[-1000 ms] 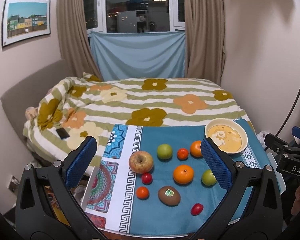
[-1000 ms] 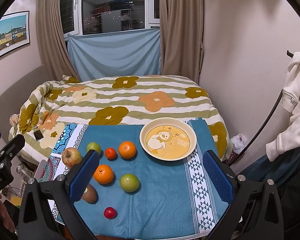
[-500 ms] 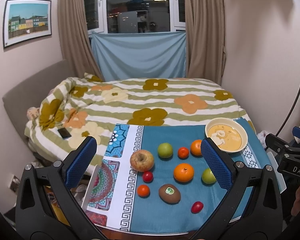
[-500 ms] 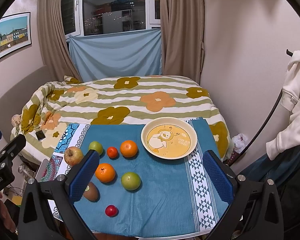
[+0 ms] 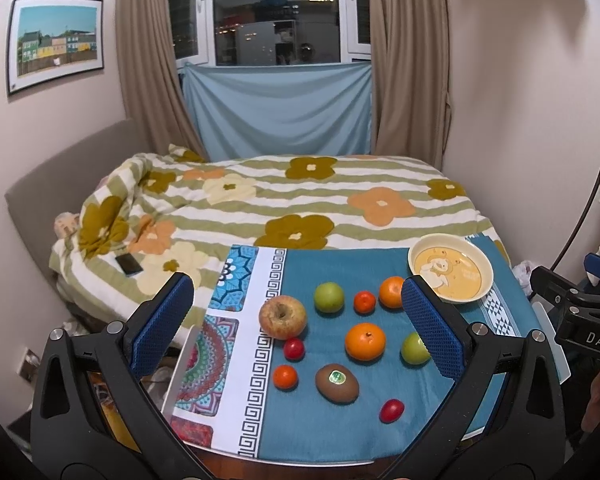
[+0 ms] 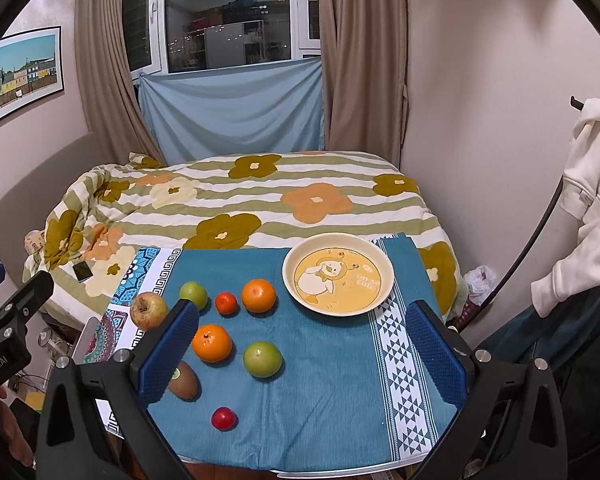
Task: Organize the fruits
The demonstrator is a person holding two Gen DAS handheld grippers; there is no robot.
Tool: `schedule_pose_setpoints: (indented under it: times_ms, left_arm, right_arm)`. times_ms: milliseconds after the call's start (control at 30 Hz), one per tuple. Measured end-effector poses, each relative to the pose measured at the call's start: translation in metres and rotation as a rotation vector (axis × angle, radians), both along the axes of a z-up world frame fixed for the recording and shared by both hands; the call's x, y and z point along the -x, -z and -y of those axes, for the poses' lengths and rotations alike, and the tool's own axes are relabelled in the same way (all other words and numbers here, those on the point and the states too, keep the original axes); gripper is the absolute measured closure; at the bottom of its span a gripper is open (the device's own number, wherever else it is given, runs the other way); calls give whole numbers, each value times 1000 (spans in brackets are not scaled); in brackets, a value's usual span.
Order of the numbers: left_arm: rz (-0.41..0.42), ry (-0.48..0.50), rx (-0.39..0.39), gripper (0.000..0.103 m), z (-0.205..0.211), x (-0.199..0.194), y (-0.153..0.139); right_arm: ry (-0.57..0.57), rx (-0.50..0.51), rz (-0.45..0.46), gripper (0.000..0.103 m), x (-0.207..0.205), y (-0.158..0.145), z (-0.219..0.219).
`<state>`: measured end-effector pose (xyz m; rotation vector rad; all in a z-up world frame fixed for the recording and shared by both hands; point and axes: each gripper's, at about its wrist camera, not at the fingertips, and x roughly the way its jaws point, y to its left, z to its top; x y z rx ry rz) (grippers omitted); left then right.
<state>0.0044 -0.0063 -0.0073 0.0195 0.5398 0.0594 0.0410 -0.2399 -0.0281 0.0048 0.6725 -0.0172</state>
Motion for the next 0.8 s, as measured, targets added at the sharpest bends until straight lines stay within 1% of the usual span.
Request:
schedule_pose_setpoints:
  times_ms: [167,267,533,667,800]
  left_arm:
    - [2,-5,-3,0,1,4,0]
    - [3,-9,-4,0,3,9,0]
    - [-12,-9,2,0,2,10,-1]
    - [-47,-51,17,0,-5,7,2]
    - [-89,-123,36,0,-13,8,14]
  right_arm:
    - [-1,1,1,0,3,-1,-3]
    - [-6,7,7,0,10,-5,-13]
    - [-10,-2,-6,0,10,-7,-12]
    - [-40,0,-23,0,11,-10,-17]
    - [-105,-6,-71,0,4,8,-19]
